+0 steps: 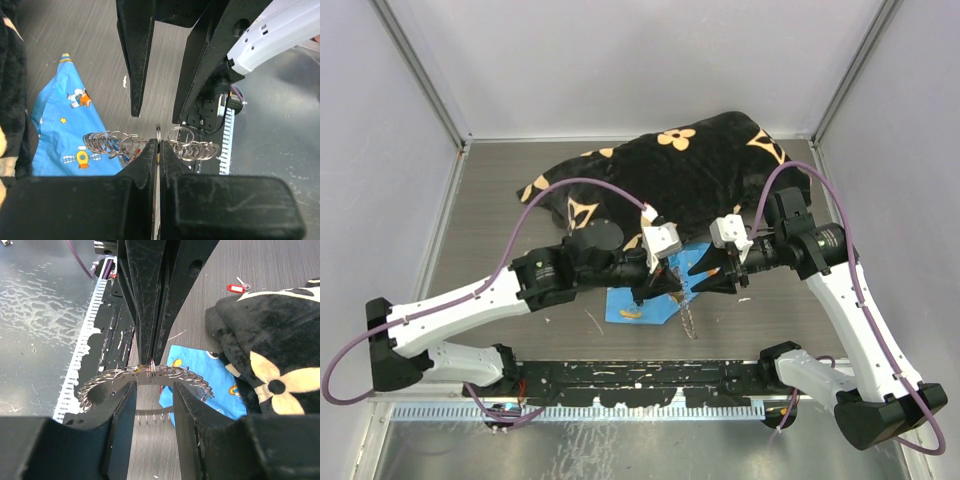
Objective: Remove the keys from the keyring
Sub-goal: Remove the key from the keyring.
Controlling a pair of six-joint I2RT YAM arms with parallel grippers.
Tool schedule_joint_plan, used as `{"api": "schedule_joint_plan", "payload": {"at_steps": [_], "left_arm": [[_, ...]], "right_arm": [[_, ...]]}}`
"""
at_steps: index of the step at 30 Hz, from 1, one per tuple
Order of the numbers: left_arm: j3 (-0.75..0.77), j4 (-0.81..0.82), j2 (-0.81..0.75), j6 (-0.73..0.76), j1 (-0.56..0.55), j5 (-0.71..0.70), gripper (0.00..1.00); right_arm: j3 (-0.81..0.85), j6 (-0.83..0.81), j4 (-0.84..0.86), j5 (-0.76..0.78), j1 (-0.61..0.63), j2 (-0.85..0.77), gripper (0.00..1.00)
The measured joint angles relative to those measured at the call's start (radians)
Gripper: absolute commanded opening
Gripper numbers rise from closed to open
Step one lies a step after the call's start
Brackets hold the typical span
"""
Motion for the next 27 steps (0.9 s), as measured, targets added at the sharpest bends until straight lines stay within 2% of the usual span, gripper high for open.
{"api": "schedule_joint_plan", "payload": {"at_steps": [6,13,27], "left_arm": [[0.181,-0.227,0.118,0.020,0.013,0.040,0.00],[0.277,-0.386,0.183,0.038,0.043,0.080,0.00],[0.336,-0.411,0.187,0.041,0.064,0.154,0.00]], "right_arm": [[0.000,0.044,0.026,-0.002,0.004,0.000,0.39],[0.000,0.068,0.032,-0.019,0.004,-0.015,0.37],[-0.017,0.174,0.108,-0.052,0.004,-0.033,0.37]]}}
